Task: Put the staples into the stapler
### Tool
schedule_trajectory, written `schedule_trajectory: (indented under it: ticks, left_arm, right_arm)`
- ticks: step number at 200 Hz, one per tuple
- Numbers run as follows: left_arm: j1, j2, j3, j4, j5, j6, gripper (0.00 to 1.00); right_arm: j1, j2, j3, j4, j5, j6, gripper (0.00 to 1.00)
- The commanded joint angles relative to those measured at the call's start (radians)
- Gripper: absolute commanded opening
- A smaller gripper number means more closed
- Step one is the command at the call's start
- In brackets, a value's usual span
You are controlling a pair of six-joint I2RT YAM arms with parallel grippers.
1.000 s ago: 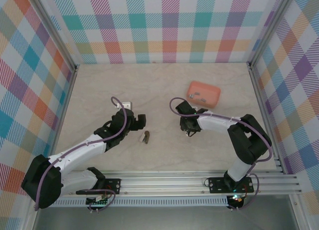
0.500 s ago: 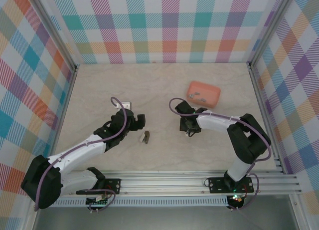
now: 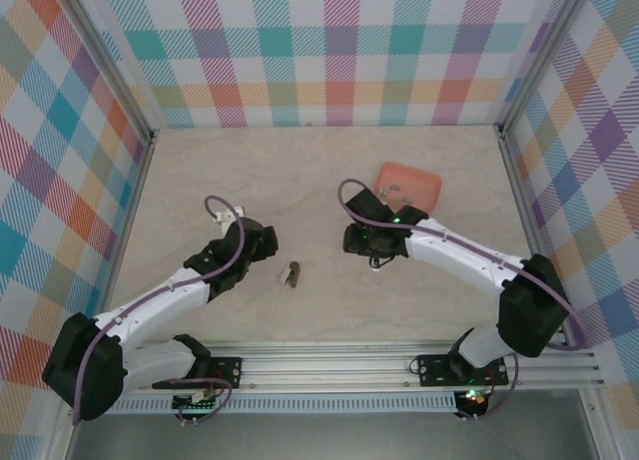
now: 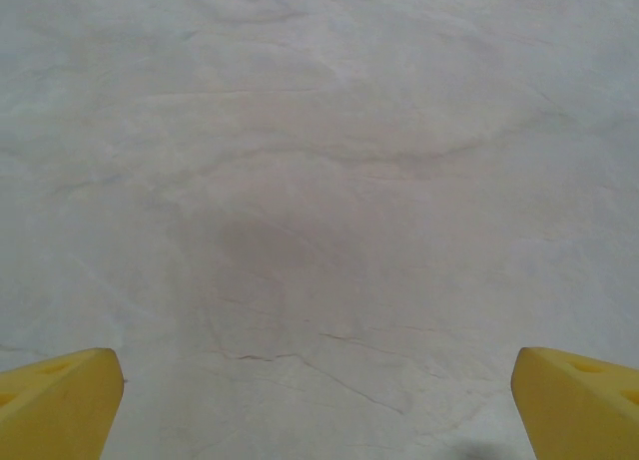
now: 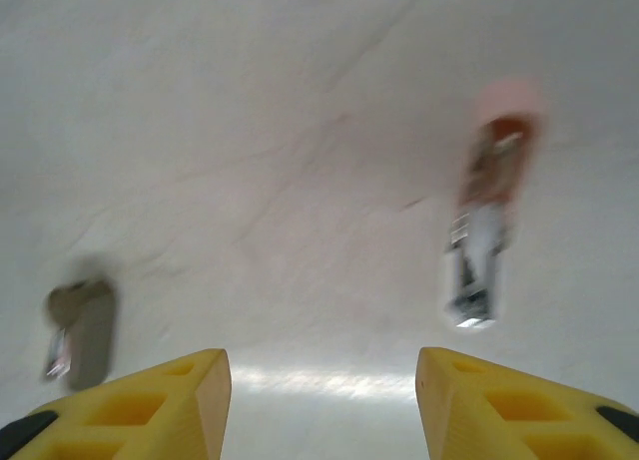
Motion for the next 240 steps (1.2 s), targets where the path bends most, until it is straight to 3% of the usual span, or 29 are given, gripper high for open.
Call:
schedule_trajectory:
  ticks: [1,21,43,85,180,240]
  left_arm:
    - [0.031,-0.022,-0.019,-0.045,-0.05,-0.126,1.0]
    - [0.053,-0.035,-0.047,-0.045,-0.054,-0.183,1.0]
    - [0.078,-0.055,-0.042,-0.204,-0.137,-0.339,1.0]
    - [0.125,-0.141,-0.089,-0.245,-0.136,-0.422,1.0]
    - [0.131,-0.161,-0.131,-0.186,-0.095,-0.424,1.0]
    - [0.134,-0.176,-0.14,-0.169,-0.106,-0.41,1.0]
  right_arm:
    - [0.06,0.121,0.1,-0.048,-0.143,0.117,0.53]
    - [0.122,0.233,0.209,-0.071,-0.165,0.148,0.54]
    - [0.159,0.331,0.299,-0.091,-0.193,0.168,0.57]
    - [0.205,0.478,0.407,-0.105,-0.229,0.164,0.6]
    - [0.225,0.651,0.567,-0.18,-0.231,0.117,0.66]
    - [0.226,0.718,0.622,-0.246,-0.183,0.073,0.6]
